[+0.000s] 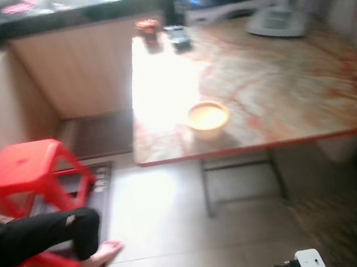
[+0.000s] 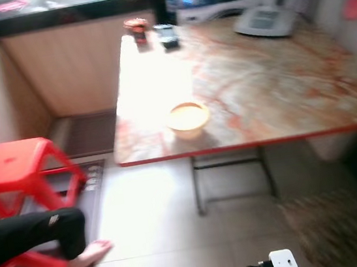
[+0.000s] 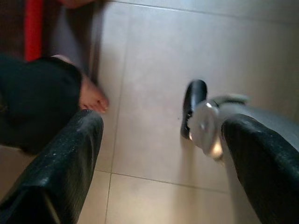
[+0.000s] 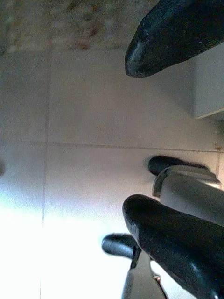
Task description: Restocking fridge
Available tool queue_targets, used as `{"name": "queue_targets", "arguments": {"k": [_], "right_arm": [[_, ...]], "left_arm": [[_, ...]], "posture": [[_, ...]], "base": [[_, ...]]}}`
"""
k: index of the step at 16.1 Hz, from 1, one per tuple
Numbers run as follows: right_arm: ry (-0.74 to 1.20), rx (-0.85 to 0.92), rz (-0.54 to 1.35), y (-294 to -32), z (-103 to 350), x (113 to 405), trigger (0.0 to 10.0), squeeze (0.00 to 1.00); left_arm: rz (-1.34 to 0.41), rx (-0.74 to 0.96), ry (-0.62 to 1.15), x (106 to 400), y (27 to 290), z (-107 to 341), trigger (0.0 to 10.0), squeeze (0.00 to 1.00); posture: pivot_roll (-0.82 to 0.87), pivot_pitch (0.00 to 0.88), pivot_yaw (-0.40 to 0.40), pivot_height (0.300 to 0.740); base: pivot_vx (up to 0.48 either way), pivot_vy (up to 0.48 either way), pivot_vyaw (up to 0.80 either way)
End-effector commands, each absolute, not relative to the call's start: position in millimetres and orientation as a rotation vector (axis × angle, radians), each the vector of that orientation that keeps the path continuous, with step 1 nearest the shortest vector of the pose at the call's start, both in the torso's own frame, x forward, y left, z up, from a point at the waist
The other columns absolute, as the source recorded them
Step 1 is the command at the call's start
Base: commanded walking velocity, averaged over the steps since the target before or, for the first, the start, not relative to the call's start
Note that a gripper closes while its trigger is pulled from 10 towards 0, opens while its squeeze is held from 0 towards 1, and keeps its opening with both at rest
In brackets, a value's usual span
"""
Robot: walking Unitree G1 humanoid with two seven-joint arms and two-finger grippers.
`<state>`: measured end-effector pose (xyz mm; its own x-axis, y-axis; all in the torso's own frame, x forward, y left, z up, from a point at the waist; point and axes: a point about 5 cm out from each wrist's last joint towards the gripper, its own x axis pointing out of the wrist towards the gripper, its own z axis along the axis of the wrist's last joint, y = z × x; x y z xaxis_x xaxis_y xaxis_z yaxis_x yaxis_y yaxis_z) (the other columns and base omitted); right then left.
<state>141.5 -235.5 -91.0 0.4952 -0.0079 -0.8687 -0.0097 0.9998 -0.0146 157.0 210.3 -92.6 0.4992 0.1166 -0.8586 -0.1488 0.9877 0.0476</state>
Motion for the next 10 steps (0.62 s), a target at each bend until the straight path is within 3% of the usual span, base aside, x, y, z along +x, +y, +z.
{"name": "queue_targets", "arguments": {"k": [1, 8, 10], "right_arm": [[1.05, -0.015, -0.011, -237.5, -91.1, 139.6, 10.0, 0.0], [1.044, 0.017, -0.029, -237.0, -91.4, 139.1, 10.0, 0.0], [1.059, 0.004, -0.021, -237.5, -91.7, 138.4, 10.0, 0.0]], "left_arm": [[0.162, -0.043, 1.051, 153.5, 208.5, -94.5, 10.0, 0.0], [0.16, -0.049, 1.052, 153.5, 208.4, -94.5, 10.0, 0.0], [0.157, -0.047, 1.052, 153.6, 208.2, -94.5, 10.0, 0.0]], "posture": [[-0.09, 0.0, 0.042, 0.74], [-0.09, 0.0, 0.044, 0.74], [-0.09, 0.0, 0.04, 0.74]], "base": [[0.0, 0.0, 0.8], [0.0, 0.0, 0.0], [0.242, 0.0, 0.0]]}}
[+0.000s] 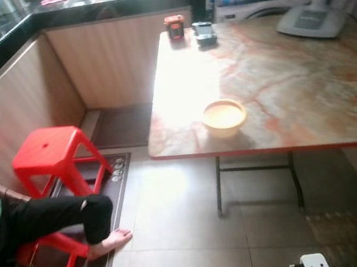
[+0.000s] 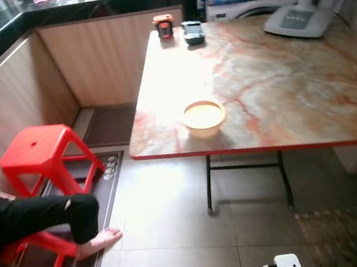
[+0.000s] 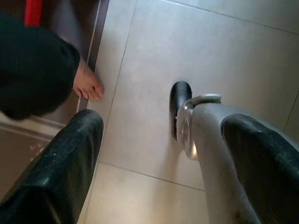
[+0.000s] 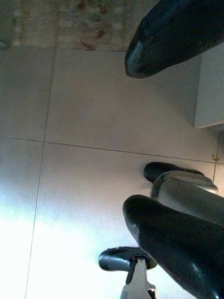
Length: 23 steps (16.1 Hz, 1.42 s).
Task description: Restocking fridge
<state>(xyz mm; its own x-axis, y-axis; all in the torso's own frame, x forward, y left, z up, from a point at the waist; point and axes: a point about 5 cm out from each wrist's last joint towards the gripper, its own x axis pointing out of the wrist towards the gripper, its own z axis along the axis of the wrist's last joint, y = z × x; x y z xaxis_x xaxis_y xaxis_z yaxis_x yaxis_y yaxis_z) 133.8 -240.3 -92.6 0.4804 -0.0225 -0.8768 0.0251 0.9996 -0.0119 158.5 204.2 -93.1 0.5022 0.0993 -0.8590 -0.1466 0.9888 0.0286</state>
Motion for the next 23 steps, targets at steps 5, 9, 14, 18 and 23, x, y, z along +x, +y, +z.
{"name": "queue_targets", "arguments": {"k": [5, 9, 14, 18, 23], "right_arm": [[1.061, 0.0, -0.014, -237.3, -91.7, 138.5, 10.0, 0.0], [1.064, -0.002, -0.011, -237.4, -91.7, 138.6, 10.0, 0.0], [1.066, -0.01, -0.011, -237.9, -91.5, 139.1, 10.0, 0.0], [1.065, -0.008, -0.011, -237.9, -91.3, 139.5, 10.0, 0.0], [1.062, 0.0, -0.015, -237.5, -91.3, 139.9, 10.0, 0.0]], "left_arm": [[0.162, -0.05, 1.051, 153.7, 208.6, -94.4, 10.0, 0.0], [0.158, -0.049, 1.05, 154.3, 208.0, -94.3, 10.0, 0.0], [0.159, -0.041, 1.048, 155.2, 208.1, -93.9, 10.0, 0.0], [0.145, -0.025, 1.047, 156.1, 208.3, -93.5, 10.0, 0.0], [0.142, -0.023, 1.048, 156.5, 208.6, -93.3, 10.0, 0.0]], "posture": [[-0.08, 0.0, 0.04, 0.74], [-0.09, 0.0, 0.042, 0.74], [-0.08, 0.0, 0.039, 0.74], [-0.09, 0.0, 0.039, 0.74], [-0.09, 0.0, 0.04, 0.74]], "base": [[0.277, 0.0, 0.0], [0.284, 0.0, 0.0], [0.227, 0.0, 0.0], [0.0, 0.0, 0.0], [0.0, -0.414, 0.0]]}}
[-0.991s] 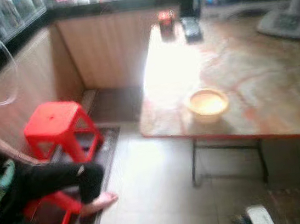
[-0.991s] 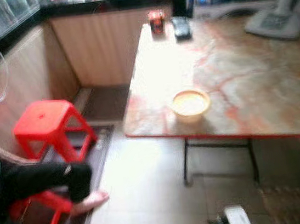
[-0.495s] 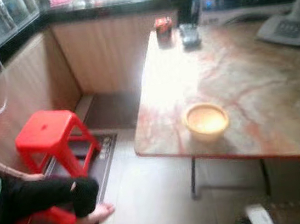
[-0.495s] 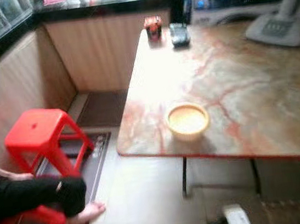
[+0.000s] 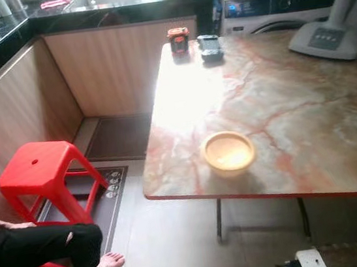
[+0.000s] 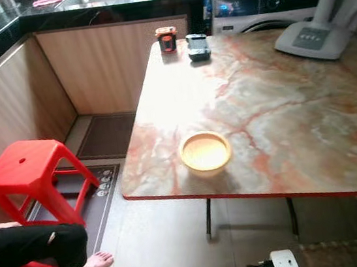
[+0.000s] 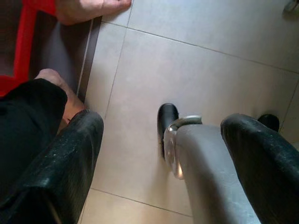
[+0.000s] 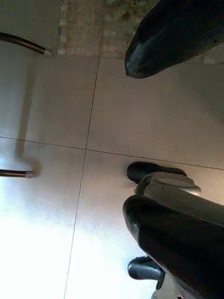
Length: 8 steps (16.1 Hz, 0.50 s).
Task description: Restocking fridge
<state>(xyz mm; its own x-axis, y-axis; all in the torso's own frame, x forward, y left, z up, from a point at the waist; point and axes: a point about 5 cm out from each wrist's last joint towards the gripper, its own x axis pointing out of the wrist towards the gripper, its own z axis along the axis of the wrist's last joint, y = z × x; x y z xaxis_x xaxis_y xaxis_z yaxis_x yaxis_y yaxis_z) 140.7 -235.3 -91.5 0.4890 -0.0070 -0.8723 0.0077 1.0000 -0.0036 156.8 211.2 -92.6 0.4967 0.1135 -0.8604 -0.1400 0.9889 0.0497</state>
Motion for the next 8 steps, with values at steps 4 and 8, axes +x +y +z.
{"name": "queue_targets", "arguments": {"k": [4, 8], "right_arm": [[1.06, 0.005, -0.016, -237.2, -91.2, 140.1, 10.0, 0.0], [1.062, 0.007, -0.02, -237.0, -91.4, 139.9, 10.0, 0.0]], "left_arm": [[0.142, -0.021, 1.048, 156.7, 208.8, -93.2, 10.0, 0.0], [0.149, -0.022, 1.048, 156.5, 209.4, -93.2, 10.0, 0.0]], "posture": [[-0.09, 0.0, 0.041, 0.74], [-0.09, 0.0, 0.042, 0.74]], "base": [[0.0, -0.418, 0.0], [0.0, -0.279, 0.0]]}}
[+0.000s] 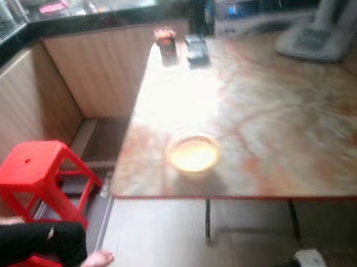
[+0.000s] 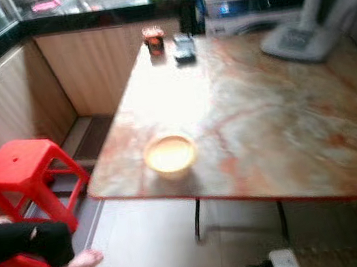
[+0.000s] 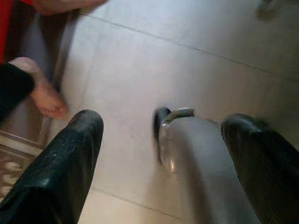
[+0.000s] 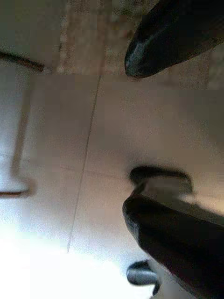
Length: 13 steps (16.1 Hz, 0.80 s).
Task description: Restocking fridge
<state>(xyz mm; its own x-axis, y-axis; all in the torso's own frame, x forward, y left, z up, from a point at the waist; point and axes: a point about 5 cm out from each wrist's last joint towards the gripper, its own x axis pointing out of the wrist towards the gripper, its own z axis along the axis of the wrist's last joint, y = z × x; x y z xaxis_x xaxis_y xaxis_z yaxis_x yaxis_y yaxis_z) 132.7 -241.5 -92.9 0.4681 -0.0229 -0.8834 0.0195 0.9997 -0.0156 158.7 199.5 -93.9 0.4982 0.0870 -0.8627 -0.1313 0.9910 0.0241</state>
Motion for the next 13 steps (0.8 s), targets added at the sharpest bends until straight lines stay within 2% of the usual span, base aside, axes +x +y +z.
{"name": "queue_targets", "arguments": {"k": [1, 3, 6, 11, 12, 13], "right_arm": [[1.061, 0.009, -0.021, -236.8, -91.5, 139.8, 10.0, 0.0], [1.062, 0.011, -0.022, -236.4, -91.8, 139.4, 10.0, 0.0], [1.068, 0.011, -0.015, -235.6, -92.3, 138.7, 10.0, 0.0], [1.067, 0.009, -0.01, -234.4, -92.7, 138.2, 10.0, 0.0], [1.068, 0.008, -0.006, -233.8, -92.8, 138.0, 10.0, 0.0], [1.067, 0.011, -0.007, -233.3, -93.1, 137.4, 10.0, 0.0]], "left_arm": [[0.152, -0.023, 1.048, 156.4, 209.7, -93.2, 10.0, 0.0], [0.156, -0.02, 1.046, 156.2, 210.4, -93.1, 10.0, 0.0], [0.158, -0.005, 1.021, 157.7, 211.7, -91.9, 10.0, 0.0], [0.166, -0.003, 0.956, 161.5, 213.4, -88.7, 10.0, 0.0], [0.155, 0.006, 0.837, 194.8, 209.0, -72.8, 10.0, 0.0], [0.151, 0.004, 0.761, 210.0, 207.6, -63.3, 10.0, 0.0]], "posture": [[-0.08, 0.0, 0.043, 0.74], [-0.08, 0.0, 0.045, 0.74], [-0.08, 0.0, 0.049, 0.74], [-0.07, 0.0, 0.058, 0.74], [-0.07, 0.0, 0.06, 0.74], [-0.08, 0.0, 0.066, 0.74]], "base": [[0.0, 0.0, 0.0], [0.0, 0.0, 0.0], [0.0, 0.0, -0.8], [0.0, 0.0, 0.0], [0.0, 0.0, 0.0], [0.0, 0.0, 0.0]]}}
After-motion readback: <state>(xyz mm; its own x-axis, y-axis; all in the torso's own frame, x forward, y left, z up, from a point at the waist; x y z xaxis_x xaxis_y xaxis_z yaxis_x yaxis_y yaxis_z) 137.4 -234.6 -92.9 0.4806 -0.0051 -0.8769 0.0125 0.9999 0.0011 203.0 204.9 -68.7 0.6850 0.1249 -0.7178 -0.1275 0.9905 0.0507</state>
